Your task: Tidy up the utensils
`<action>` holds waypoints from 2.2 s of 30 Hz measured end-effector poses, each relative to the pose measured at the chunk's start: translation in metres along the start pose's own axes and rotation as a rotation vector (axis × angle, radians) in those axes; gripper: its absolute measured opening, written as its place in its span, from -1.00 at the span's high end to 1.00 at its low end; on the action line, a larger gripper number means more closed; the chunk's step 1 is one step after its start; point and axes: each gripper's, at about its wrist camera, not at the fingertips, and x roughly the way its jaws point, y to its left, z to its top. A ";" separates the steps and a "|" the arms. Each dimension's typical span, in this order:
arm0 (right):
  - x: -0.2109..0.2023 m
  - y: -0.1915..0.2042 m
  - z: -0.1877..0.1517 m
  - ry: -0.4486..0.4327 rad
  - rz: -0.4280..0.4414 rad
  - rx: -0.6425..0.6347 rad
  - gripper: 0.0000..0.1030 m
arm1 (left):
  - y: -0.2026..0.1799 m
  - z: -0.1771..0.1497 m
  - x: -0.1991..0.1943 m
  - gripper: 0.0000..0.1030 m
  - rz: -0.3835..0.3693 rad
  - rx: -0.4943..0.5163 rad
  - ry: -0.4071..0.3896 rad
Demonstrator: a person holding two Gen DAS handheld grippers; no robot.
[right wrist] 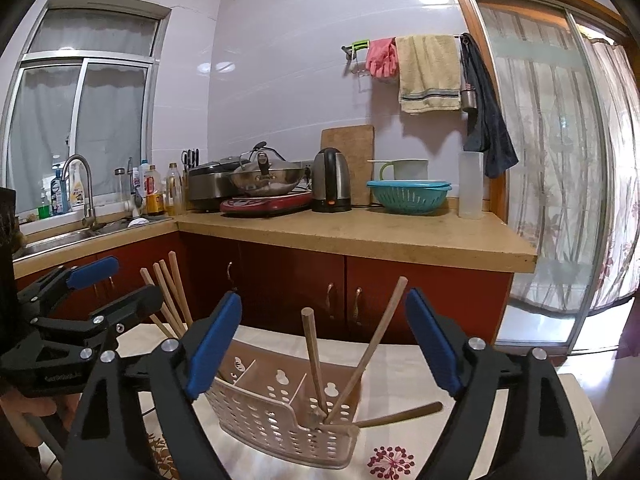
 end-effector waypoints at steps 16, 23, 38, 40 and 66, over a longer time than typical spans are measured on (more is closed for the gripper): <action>-0.041 -0.002 -0.022 0.101 -0.096 0.040 -0.67 | -0.006 -0.021 -0.054 -0.92 0.153 -0.047 0.080; -0.072 0.004 -0.048 0.184 -0.092 0.049 -0.68 | -0.017 -0.040 -0.092 -0.92 0.172 -0.030 0.117; -0.163 0.023 -0.043 0.131 -0.111 0.029 -0.69 | -0.027 -0.030 -0.188 -0.92 0.188 -0.082 0.061; -0.172 0.026 -0.042 0.120 -0.114 0.025 -0.69 | -0.027 -0.030 -0.199 -0.92 0.198 -0.085 0.050; -0.199 0.037 -0.043 0.084 -0.113 0.014 -0.70 | -0.030 -0.035 -0.233 -0.92 0.207 -0.117 0.025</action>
